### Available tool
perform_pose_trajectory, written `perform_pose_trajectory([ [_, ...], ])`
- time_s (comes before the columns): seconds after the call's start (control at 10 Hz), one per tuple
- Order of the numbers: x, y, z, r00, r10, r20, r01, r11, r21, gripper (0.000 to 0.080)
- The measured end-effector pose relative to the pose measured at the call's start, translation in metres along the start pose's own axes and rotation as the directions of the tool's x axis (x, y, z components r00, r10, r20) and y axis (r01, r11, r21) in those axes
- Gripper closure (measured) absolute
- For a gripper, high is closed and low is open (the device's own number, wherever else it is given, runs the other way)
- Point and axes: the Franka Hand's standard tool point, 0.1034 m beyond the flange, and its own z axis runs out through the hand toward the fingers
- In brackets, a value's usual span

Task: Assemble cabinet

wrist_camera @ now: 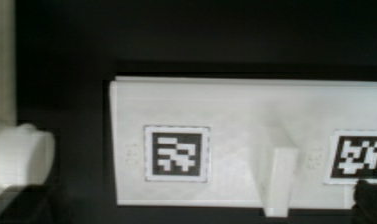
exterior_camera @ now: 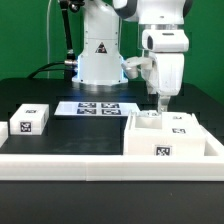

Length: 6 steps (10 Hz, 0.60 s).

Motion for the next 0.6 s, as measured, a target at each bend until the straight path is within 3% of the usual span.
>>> perform_pose_trajectory([
  [0.4,0.0,-0.013,0.016,0.999,0.035,-0.002,-0.035,0.999,0.036,0.0002],
  [0.6,0.0,-0.014,0.018,0.999,0.036,-0.001,-0.036,0.999,0.04,0.0002],
])
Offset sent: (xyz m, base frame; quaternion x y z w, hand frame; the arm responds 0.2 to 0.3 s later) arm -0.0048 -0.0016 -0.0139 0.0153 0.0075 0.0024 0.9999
